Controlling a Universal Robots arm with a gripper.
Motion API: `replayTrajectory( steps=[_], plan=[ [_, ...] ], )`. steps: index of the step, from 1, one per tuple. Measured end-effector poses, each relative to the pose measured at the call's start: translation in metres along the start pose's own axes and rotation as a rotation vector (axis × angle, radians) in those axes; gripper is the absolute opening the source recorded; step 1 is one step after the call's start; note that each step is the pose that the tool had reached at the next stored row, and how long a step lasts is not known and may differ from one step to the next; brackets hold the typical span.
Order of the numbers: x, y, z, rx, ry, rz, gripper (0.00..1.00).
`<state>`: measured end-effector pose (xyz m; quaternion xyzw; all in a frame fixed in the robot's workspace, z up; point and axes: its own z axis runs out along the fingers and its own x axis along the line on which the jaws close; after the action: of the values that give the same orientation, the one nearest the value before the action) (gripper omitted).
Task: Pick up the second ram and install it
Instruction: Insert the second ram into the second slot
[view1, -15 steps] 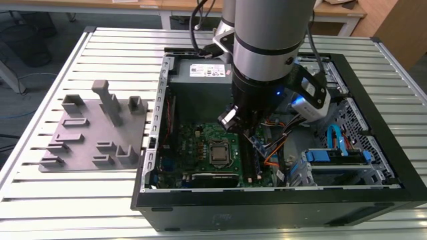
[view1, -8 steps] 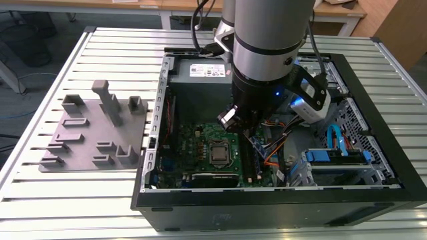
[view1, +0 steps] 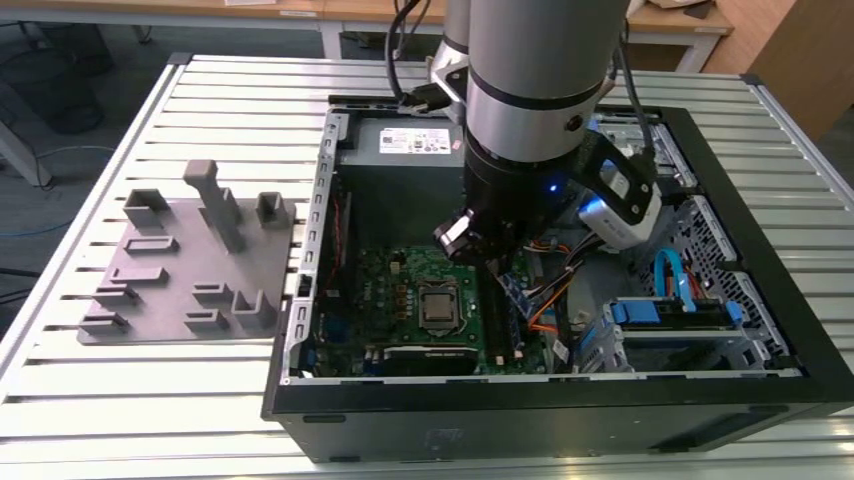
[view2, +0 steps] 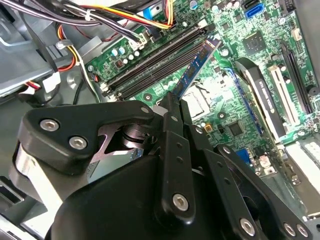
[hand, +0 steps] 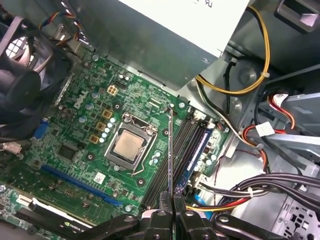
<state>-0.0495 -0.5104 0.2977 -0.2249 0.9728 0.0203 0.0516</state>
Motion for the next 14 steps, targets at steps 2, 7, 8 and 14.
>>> replayTrajectory(
  steps=[2, 7, 8, 14],
  plan=[
    [0.0, 0.0, 0.0, 0.0013, -0.0002, 0.012, 0.13],
    [0.0, 0.0, 0.0001, 0.0066, -0.0007, 0.055, 0.13],
    [0.0, 0.0, 0.0001, 0.0126, -0.0012, 0.104, 0.13],
    [0.0, 0.0, 0.0001, 0.0164, -0.0016, 0.137, 0.13]
  ],
)
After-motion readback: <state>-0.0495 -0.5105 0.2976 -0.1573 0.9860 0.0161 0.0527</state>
